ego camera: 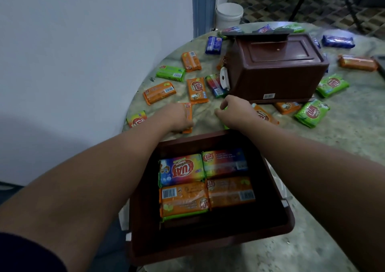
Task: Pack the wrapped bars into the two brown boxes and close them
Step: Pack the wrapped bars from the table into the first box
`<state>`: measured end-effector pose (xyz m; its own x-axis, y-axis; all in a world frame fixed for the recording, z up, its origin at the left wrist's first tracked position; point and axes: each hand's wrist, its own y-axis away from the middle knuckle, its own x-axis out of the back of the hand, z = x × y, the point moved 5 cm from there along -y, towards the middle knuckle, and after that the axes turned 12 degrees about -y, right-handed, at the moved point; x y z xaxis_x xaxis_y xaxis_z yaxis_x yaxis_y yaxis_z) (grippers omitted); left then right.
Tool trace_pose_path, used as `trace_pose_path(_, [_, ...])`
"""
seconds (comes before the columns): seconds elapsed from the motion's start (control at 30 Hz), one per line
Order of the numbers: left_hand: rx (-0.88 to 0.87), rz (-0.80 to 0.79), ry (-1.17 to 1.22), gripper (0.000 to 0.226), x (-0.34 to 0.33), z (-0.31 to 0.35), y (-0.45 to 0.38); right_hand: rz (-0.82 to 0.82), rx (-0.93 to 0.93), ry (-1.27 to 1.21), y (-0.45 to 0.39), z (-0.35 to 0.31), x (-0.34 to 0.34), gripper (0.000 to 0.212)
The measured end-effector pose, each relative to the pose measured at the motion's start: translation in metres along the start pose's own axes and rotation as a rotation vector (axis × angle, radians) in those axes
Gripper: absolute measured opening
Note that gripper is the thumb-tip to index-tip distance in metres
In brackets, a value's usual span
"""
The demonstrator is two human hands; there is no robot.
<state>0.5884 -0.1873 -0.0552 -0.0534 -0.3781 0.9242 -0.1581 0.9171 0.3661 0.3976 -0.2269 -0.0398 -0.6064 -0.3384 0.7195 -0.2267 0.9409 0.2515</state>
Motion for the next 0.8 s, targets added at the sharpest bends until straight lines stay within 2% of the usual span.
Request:
trace_pose_path(0.13, [0.191,0.072,0.202,0.051,-0.004,-0.012,-0.003,-0.019,-0.038,-0.045,-0.003,0.004,0.001,0.032])
trace_pose_path(0.2, [0.267,0.027,0.299,0.054,-0.009,-0.015,-0.003,0.001,-0.061,-0.073,-0.004,0.008,0.004,0.031])
trace_pose_path(0.27, [0.269,-0.051,0.385,0.054,-0.013,-0.011,-0.004,0.013,-0.090,-0.102,-0.003,0.011,0.004,0.031])
trace_pose_path(0.4, [0.274,-0.112,0.485,0.071,-0.021,-0.006,-0.007,0.019,-0.075,-0.044,0.001,0.008,0.001,0.036])
trace_pose_path(0.47, [0.225,-0.160,0.577,0.061,-0.024,0.001,-0.006,0.019,-0.063,-0.003,0.002,0.005,0.001,0.039])
trace_pose_path(0.53, [0.165,-0.188,0.601,0.041,-0.021,0.008,-0.002,0.013,-0.068,0.002,0.002,0.004,0.000,0.041])
trace_pose_path(0.63, [0.158,-0.147,0.637,0.026,-0.013,0.009,0.000,-0.006,-0.084,-0.004,0.001,0.005,0.000,0.047])
trace_pose_path(0.73, [0.187,-0.124,0.724,0.028,-0.006,0.005,0.002,-0.075,-0.138,0.012,-0.007,0.009,0.001,0.065])
trace_pose_path(0.8, [0.177,-0.117,0.719,0.042,0.000,0.003,0.006,-0.110,-0.168,0.070,-0.013,0.010,0.002,0.077])
